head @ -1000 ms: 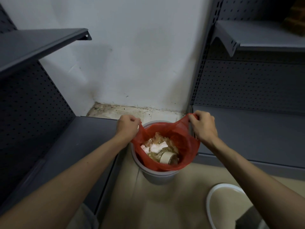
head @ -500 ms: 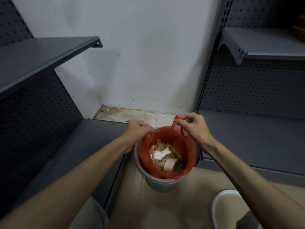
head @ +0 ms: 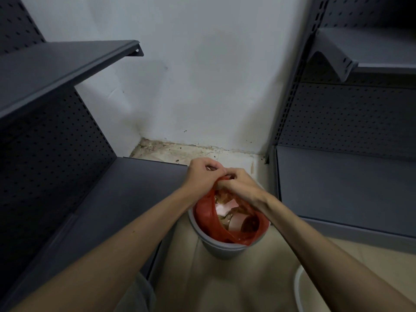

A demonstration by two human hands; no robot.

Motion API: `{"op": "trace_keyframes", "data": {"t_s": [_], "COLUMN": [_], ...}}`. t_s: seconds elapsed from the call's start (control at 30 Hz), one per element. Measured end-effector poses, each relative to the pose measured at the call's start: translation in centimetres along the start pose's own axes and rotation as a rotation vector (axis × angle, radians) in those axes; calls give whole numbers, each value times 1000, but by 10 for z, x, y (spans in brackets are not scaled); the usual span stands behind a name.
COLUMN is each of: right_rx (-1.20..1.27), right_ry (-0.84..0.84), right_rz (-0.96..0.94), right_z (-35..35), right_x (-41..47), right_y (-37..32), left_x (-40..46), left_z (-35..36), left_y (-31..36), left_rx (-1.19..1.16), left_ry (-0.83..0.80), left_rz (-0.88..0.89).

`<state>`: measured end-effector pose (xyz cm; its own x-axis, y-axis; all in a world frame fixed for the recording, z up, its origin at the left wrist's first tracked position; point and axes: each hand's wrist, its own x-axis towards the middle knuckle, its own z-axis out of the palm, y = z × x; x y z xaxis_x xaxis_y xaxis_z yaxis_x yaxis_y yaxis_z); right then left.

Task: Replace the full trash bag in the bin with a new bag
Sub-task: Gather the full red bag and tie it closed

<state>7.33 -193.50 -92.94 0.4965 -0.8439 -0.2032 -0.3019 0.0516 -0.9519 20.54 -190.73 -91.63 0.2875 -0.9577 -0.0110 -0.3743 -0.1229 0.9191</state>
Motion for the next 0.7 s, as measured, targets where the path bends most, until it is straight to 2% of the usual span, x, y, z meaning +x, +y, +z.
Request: {"op": "trace_keyframes", "data": {"t_s": [0.1,0.27,0.43,0.6,0.7], "right_rx": [38,66,92,155,125], "right_ry": [24,85,108,89,67], "right_rz": [-65,-67,-92,-102,-139], "right_z": [5,2,-10,-13,-14], "right_x": [-1,-7,-13,-19,-20], "right_y": [3,6,13,19,21], "left_x": [0,3,1,-9,-11], "left_z": [5,9,7,17,24], "left_y": [-1,-9,-28,-50,-57], "left_rx": [-33,-9,-104,-38,62], "left_ry": [-14,-6,-232,-381,-395], "left_rz": [32,83,-67,-29,-22]}}
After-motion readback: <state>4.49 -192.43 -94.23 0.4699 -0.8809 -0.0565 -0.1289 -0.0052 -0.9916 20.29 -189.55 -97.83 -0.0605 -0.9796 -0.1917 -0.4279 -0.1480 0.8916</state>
